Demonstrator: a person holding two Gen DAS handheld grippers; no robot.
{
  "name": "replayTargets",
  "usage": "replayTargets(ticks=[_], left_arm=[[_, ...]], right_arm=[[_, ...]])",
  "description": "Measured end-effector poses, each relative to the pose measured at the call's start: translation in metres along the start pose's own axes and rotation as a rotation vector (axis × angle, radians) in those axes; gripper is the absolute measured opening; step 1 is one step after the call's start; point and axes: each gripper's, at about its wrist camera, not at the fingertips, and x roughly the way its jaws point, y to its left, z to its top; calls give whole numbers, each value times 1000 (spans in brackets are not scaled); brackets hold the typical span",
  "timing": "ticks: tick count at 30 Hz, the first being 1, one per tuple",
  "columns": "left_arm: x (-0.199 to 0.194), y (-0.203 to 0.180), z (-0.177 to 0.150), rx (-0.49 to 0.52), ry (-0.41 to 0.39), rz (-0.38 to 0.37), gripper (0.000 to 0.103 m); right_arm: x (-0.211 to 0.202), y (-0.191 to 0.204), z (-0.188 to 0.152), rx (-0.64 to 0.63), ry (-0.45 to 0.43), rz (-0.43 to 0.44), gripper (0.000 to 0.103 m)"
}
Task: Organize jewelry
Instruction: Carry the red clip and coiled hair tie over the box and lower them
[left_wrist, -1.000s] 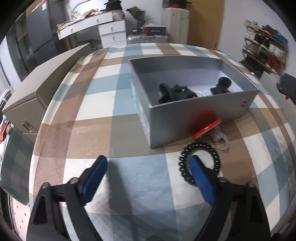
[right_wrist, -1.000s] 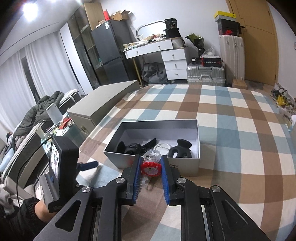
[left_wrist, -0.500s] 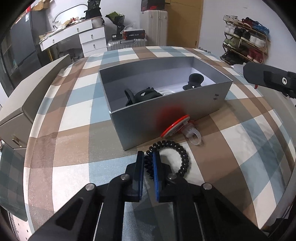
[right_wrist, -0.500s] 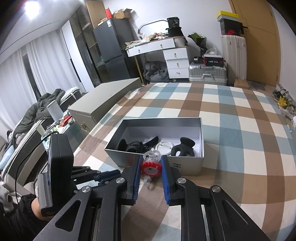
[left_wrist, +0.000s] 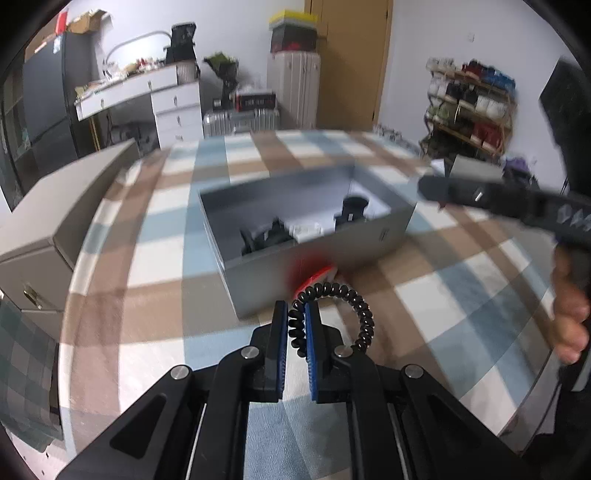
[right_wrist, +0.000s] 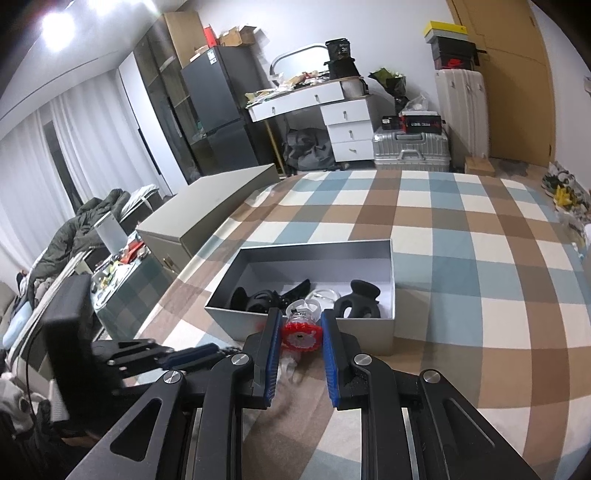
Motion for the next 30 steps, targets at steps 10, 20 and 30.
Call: replayTargets(ticks=[10,20,30], left_arm=[[-7,18,25,-105,-127,15,4],[18,23,41,-132,-114,67,4],[32,22,37,-108,-69,123,4]], right_arm=[[7,-17,4,84,-34,48,20],[26,-26,9,164,-47,161,20],[49,-34,6,203,-17,163,20]])
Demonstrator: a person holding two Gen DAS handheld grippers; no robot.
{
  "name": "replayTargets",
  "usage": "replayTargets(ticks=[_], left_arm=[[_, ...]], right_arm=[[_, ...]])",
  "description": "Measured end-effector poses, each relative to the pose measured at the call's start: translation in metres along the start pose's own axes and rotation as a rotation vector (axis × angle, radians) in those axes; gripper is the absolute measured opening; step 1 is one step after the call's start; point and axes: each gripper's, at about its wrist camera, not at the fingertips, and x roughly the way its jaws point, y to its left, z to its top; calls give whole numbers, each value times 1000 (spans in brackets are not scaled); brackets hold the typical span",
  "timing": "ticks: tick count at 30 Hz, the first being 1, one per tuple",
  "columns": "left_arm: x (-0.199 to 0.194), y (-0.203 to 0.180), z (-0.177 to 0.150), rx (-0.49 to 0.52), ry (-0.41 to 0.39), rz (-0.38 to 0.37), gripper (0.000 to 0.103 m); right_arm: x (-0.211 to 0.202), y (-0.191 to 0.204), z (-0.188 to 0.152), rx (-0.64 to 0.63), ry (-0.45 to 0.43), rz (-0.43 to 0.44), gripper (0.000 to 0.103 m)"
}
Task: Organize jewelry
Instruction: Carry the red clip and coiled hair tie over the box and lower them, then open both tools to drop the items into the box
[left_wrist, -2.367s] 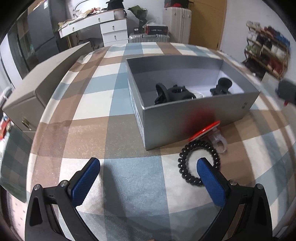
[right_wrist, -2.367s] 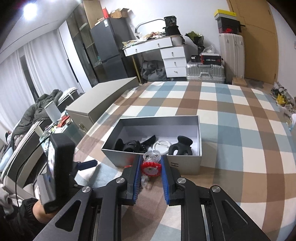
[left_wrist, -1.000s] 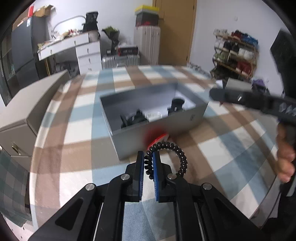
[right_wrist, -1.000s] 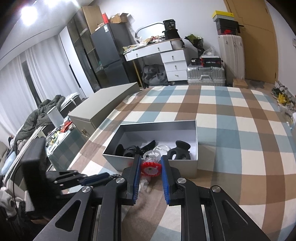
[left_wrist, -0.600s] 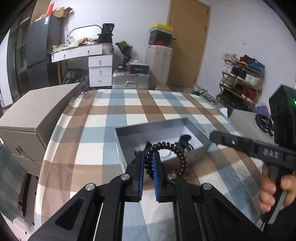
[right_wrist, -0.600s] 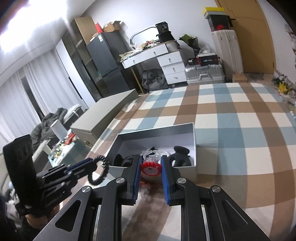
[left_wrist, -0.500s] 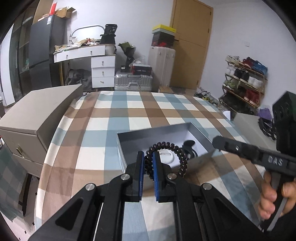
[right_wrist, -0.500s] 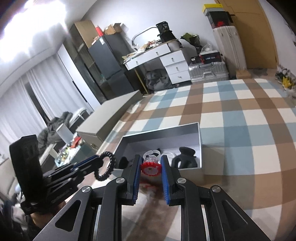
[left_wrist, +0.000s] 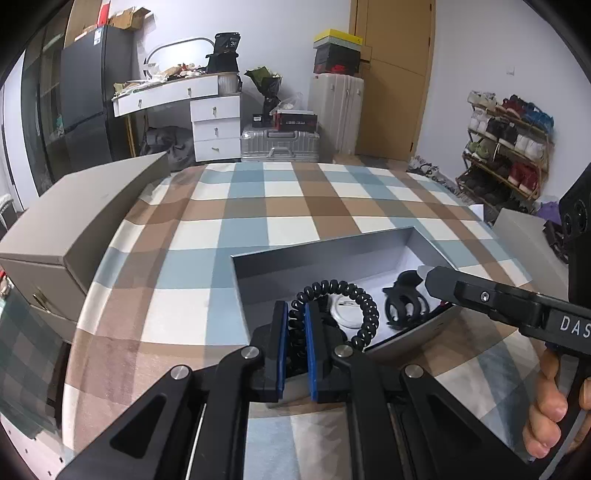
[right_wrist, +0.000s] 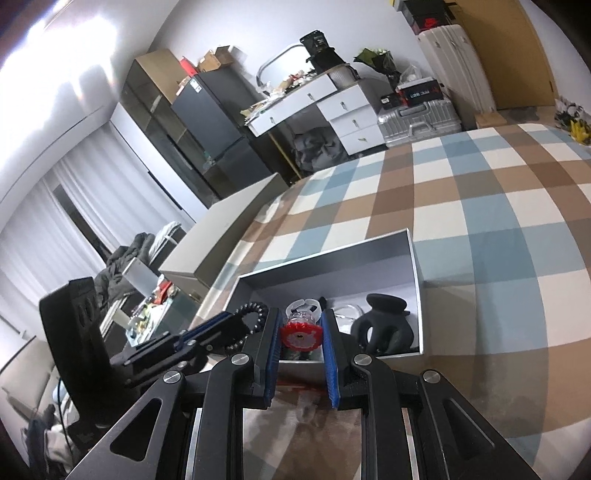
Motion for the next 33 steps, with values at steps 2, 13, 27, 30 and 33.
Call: replayTargets(ticks=[2,13,27,30,33], left_arm=[[1,1,1,13,2,21,4],[8,11,7,-1,11,44,4],[2,5,9,11,0,18,4],[0,6,10,2,-4,-7,4],[-4,1,11,16,-16,-19,4]], right_arm=[[3,-2,-1,12,17,-1,20],[9,-4,-5,39,68,15,20],[8,3,-3,10,67,-32,23],[6,4,-3,10,67,-24,24],[1,8,-1,-13,58,-22,26]])
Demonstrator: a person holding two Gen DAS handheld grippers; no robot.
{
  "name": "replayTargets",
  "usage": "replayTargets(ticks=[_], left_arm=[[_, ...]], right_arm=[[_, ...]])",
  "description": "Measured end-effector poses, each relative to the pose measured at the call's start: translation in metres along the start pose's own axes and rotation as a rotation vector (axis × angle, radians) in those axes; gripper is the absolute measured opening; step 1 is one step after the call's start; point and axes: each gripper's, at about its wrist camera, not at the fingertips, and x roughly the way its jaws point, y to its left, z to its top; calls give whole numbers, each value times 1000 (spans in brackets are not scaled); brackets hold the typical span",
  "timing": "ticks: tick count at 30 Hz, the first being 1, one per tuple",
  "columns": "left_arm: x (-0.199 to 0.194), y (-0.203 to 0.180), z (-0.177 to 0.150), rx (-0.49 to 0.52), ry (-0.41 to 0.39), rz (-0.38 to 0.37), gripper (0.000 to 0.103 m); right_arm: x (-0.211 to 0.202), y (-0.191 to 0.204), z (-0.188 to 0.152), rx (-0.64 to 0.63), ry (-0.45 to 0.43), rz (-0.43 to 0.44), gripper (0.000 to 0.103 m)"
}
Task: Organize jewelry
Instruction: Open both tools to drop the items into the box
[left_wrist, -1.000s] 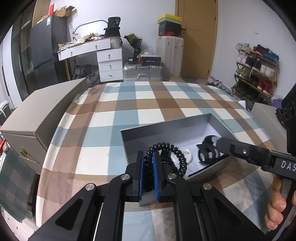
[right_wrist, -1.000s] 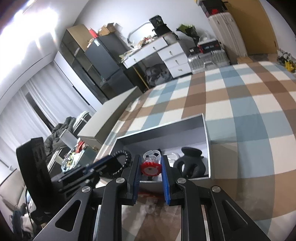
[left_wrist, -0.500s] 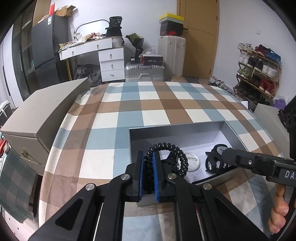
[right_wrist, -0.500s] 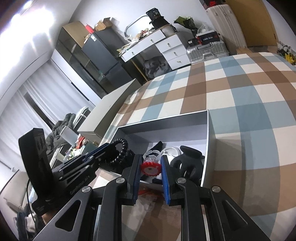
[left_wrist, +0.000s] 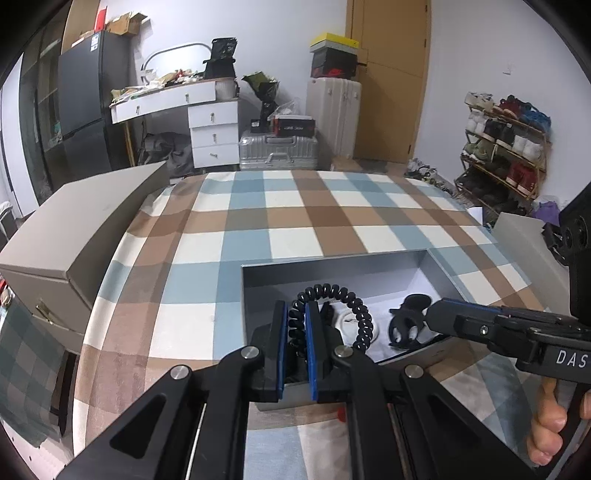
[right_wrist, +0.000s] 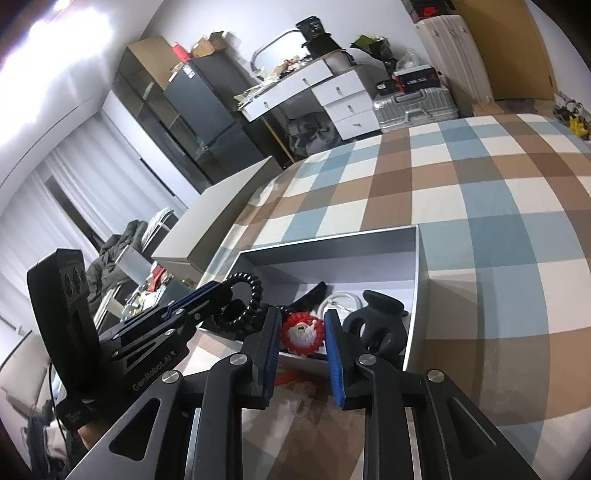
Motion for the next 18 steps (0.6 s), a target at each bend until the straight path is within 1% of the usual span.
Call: replayTargets(ticks=[1,5,6,8,10,11,14,15,16,17,18], left_arm=[[0,-2,1,4,-2,-3,4],[-1,-6,2,7,-9,-15,5],[-1,-6,2,4,-5,-23,6],[-1,-6,3,5,-4,-29,14],[-2,-7,2,12,-7,-19,33],[-4,-7,2,13,-12,-16,37],[-10,-8,0,13,-24,-31,54],[-13,-8,-1,13,-25,-30,66],[-15,-8,-2,16,-27,-26,76],[-18,-9,-3,20,-28,-17,79],[-20,-10,-4,22,-28,-8,83]], right_arm=[[-2,1,1,-6,-5,-4,30],[-10,1,3,-8,-27,-6,33],[-11,1,3,-7,-29,-5,36],[-14,0,4,-6,-34,-5,38],[-16,-2,5,0,-36,-5,42],[-17,-3,5,3,-38,-3,43],[-20,-4,6,4,-39,-9,50],[-21,-4,6,2,-39,-12,55],[-22,-4,6,-3,-41,-20,62],[-23,-4,6,-8,-42,-27,65],[-25,-3,6,-14,-45,-35,74]])
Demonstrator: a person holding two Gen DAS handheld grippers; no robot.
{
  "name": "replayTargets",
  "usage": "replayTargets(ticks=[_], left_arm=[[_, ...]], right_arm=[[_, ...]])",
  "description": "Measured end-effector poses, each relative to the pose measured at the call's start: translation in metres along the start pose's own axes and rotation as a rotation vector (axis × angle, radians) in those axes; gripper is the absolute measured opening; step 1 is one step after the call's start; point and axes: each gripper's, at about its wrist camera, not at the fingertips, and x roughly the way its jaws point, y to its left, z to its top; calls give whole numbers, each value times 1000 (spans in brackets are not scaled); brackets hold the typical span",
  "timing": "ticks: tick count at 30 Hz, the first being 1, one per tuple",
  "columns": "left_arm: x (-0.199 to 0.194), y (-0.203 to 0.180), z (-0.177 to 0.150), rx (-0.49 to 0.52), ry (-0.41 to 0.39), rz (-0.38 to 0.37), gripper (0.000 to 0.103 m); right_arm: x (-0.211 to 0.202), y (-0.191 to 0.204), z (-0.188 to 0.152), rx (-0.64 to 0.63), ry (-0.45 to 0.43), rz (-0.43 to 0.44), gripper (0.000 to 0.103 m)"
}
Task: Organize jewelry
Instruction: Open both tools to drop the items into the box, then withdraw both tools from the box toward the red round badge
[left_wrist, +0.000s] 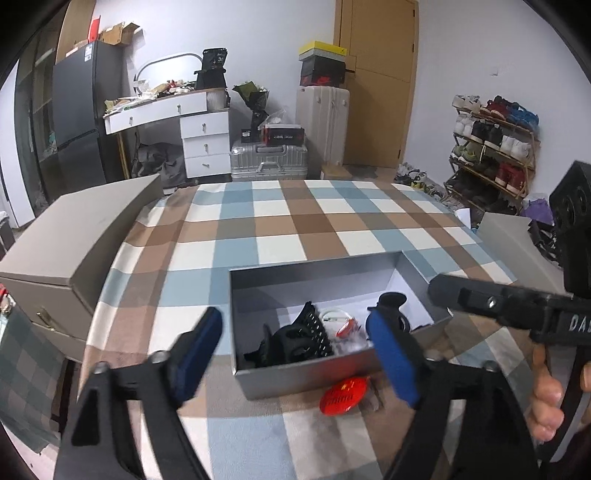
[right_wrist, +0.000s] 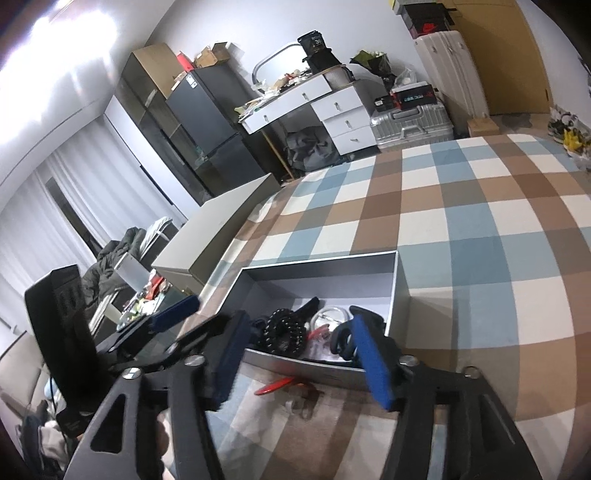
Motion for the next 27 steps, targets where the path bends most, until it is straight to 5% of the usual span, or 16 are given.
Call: replayTargets(ticks=[3,7,15,27], left_arm=[[-7,2,-8,12,2,7,84],[-13,9,-21,8,7,1,102],[-23,17,-41,30,13,30,102],[-20,32,-51,12,47,28,102]], right_arm=[[-6,2,0,-15,-2,-28,92],[-14,4,-1,-28,-10,-44,100],[-11,5,-12,-48,37,-113,102],[18,42,-42,-254,167,-234,100]])
